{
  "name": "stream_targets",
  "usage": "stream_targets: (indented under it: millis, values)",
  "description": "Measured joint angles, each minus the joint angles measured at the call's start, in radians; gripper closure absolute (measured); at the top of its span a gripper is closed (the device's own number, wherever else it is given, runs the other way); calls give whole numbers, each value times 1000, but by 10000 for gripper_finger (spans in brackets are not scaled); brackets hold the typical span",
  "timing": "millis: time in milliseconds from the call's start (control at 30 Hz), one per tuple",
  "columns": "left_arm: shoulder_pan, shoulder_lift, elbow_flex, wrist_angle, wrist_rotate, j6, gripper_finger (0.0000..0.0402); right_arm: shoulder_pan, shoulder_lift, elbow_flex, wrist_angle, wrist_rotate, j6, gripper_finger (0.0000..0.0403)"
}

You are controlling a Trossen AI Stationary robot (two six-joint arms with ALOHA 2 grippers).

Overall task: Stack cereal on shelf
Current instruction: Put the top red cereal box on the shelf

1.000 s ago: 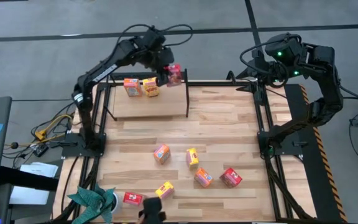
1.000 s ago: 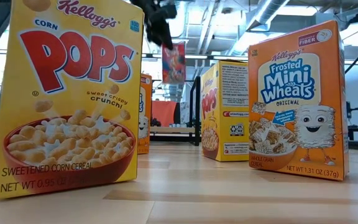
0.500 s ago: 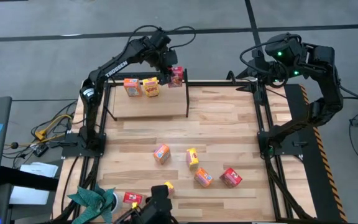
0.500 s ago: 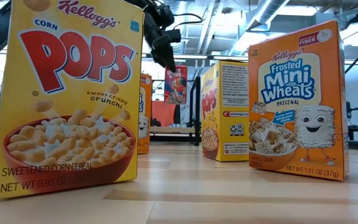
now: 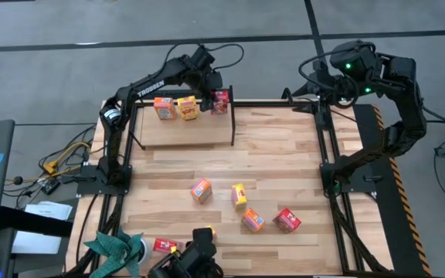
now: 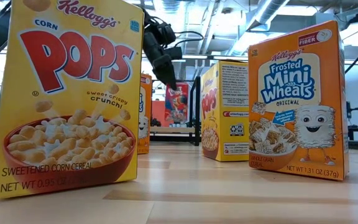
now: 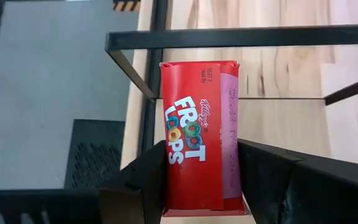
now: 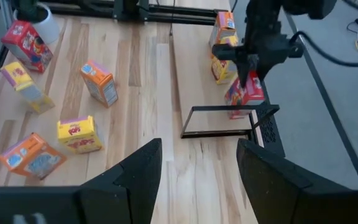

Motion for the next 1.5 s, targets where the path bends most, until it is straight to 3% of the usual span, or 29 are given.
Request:
stream_targets:
  millis: [467,1233,1500]
  values:
    - [33,-13,-74,28,18,23,244,0,0,0,22,0,9,171]
    - [27,-18,-75,35,14,12,244,0,0,0,41,0,3,171]
    - [25,-53,-75,56,55,29,281,0,1,0,41,0,0,171]
